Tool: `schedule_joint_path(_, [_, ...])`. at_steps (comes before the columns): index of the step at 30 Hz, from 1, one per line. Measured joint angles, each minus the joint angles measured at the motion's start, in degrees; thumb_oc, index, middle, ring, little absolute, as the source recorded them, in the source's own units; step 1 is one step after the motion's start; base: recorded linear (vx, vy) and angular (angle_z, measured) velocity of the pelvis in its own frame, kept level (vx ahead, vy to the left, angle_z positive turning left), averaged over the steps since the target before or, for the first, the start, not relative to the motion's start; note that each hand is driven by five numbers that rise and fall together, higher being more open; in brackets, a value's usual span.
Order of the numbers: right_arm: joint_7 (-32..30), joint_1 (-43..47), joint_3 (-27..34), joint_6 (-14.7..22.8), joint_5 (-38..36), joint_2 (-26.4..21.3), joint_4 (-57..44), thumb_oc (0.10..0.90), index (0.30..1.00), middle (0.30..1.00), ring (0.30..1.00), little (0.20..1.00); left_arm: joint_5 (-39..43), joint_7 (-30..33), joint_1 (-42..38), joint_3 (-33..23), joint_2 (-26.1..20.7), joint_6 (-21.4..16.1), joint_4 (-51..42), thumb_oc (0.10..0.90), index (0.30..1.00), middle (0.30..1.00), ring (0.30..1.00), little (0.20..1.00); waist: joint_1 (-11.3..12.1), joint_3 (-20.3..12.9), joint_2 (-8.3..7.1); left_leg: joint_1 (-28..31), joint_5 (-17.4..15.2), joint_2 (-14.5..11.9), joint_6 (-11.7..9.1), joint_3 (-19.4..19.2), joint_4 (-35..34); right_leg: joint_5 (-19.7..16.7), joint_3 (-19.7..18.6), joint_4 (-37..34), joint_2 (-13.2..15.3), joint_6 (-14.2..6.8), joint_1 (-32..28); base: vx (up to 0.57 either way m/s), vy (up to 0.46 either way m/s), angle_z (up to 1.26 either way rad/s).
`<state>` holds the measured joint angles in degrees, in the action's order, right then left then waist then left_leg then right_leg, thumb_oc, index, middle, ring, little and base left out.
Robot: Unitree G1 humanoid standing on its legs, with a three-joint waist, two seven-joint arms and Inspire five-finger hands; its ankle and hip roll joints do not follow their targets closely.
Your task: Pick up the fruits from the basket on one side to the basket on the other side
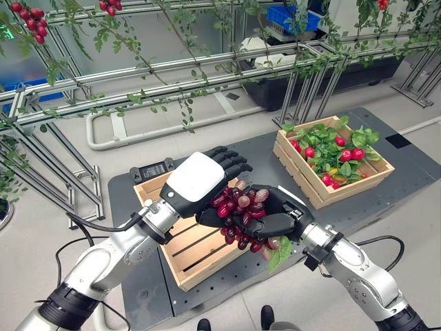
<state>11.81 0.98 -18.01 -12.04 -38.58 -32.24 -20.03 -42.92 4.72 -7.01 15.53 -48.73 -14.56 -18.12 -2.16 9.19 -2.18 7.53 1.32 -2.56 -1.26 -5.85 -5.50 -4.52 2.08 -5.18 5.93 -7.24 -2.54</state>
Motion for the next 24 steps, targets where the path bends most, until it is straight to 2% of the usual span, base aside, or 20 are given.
schedule_joint_path(5, [0.01,-0.55,0.01,-0.21,0.67,-0.26,-0.28,0.400,0.300,0.300,0.300,0.300,0.00,-4.01,-0.06,-0.45,-0.02,0.05,-1.06,0.800,0.900,0.900,0.900,0.900,-0.01,0.23,0.38,0.00,-0.01,-0.01,-0.01,-0.03,0.00,0.01,-0.01,0.00,0.00,0.00,0.01,0.00,0.000,0.00])
schedule_joint_path(12, [0.65,-0.84,0.01,-0.20,5.21,-1.47,-1.34,0.400,0.300,0.300,0.300,0.300,0.46,-10.03,-0.09,-0.60,-0.33,0.52,-2.65,0.800,0.900,0.900,0.900,0.900,-0.03,0.31,0.51,-0.11,-0.03,-0.01,0.00,-0.07,0.00,0.02,-0.01,0.00,0.00,-0.02,0.11,0.00,0.000,0.00])
schedule_joint_path(20, [0.65,-0.82,0.01,0.08,16.33,-3.55,-4.84,0.400,0.300,0.300,0.300,0.300,0.50,-15.65,-0.17,-0.59,-0.33,2.47,-4.54,0.800,0.900,0.900,0.900,0.900,-0.06,0.31,0.52,-0.09,-0.12,0.00,0.00,-0.29,0.00,0.03,-0.16,0.01,-0.01,-0.03,0.18,0.00,0.000,0.00])
schedule_joint_path(24, [0.61,-0.30,0.11,2.30,23.17,-6.11,-6.26,0.400,0.300,0.300,0.300,0.300,0.91,-17.29,-0.43,-0.55,-0.36,2.78,-5.04,0.800,0.900,0.900,0.900,0.900,-0.06,0.31,0.51,-0.05,-0.16,0.00,0.00,-0.41,0.00,0.03,-0.24,0.02,-0.02,-0.04,0.19,0.00,0.000,0.00])
